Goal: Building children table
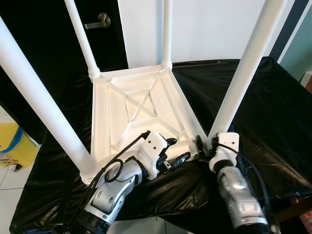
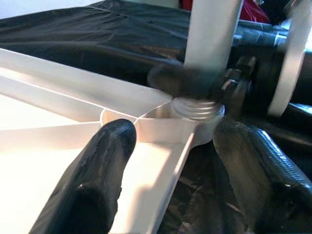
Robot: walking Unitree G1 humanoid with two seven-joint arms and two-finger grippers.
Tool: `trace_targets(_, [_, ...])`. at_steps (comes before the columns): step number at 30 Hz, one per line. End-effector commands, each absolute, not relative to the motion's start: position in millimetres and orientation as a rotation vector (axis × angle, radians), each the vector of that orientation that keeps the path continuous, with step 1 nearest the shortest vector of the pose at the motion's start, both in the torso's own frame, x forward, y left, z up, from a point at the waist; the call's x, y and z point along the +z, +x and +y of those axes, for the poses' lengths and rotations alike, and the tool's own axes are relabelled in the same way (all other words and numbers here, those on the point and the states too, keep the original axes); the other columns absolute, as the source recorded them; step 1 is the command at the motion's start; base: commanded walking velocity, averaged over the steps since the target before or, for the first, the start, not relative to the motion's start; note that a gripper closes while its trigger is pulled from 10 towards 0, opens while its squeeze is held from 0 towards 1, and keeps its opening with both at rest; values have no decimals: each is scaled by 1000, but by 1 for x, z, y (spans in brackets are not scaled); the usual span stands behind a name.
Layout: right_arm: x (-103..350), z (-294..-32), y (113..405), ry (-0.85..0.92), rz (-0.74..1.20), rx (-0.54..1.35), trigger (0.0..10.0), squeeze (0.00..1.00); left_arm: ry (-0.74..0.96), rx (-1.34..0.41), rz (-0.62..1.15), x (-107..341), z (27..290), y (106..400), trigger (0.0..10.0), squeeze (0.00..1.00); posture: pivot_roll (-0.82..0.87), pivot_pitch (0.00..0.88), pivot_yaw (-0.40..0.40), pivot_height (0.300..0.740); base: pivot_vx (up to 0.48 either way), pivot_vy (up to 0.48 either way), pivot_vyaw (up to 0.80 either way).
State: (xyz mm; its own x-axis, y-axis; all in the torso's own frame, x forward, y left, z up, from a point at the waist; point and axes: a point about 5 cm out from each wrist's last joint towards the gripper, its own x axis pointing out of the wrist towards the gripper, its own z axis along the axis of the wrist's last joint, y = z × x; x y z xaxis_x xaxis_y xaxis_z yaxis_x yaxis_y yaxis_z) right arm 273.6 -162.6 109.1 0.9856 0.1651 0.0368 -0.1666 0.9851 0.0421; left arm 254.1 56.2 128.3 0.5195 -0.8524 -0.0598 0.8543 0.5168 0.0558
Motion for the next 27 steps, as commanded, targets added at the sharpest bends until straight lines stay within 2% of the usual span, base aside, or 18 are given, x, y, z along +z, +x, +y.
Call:
trace_targets(1, [116,-164,273,51,-71,267,10000,0,103,-1142,28,129,53,251,10000,0,-162,0,22,740,0,0,0])
trace_targets(3, [116,-164,273,51,-71,267,10000,0,103,-1142,28,129,53,251,10000,0,-162,0,22,740,0,0,0])
trace_targets(6, [120,-170,273,3,-76,407,10000,0,105,-1146,27,129,53,252,10000,0,-161,0,29,740,0,0,0])
trace_targets(8, [120,-170,273,3,-76,407,10000,0,105,-1146,27,129,53,252,10000,0,-161,0,29,740,0,0,0])
trace_targets(14, [122,-179,287,-168,-27,661,10000,0,115,-1152,17,134,54,258,10000,0,-157,0,50,740,0,0,0])
trace_targets(22, [121,-183,297,-220,3,733,10000,0,138,-1160,9,136,52,263,10000,0,-156,0,49,740,0,0,0])
trace_targets(23, [121,-184,300,-229,12,743,1804,0,143,-1159,6,136,51,264,10000,0,-148,0,42,740,0,0,0])
trace_targets(24, [121,-184,300,-229,12,743,1804,0,143,-1159,6,136,51,264,10000,0,-148,0,42,740,0,0,0])
trace_targets(25, [120,-186,301,-231,22,750,0,0,148,-1157,3,137,51,265,10000,0,-146,0,38,740,0,0,0])
trace_targets(27, [119,-187,302,-231,28,759,0,0,150,-1155,1,137,50,265,10000,0,-145,0,37,740,0,0,0])
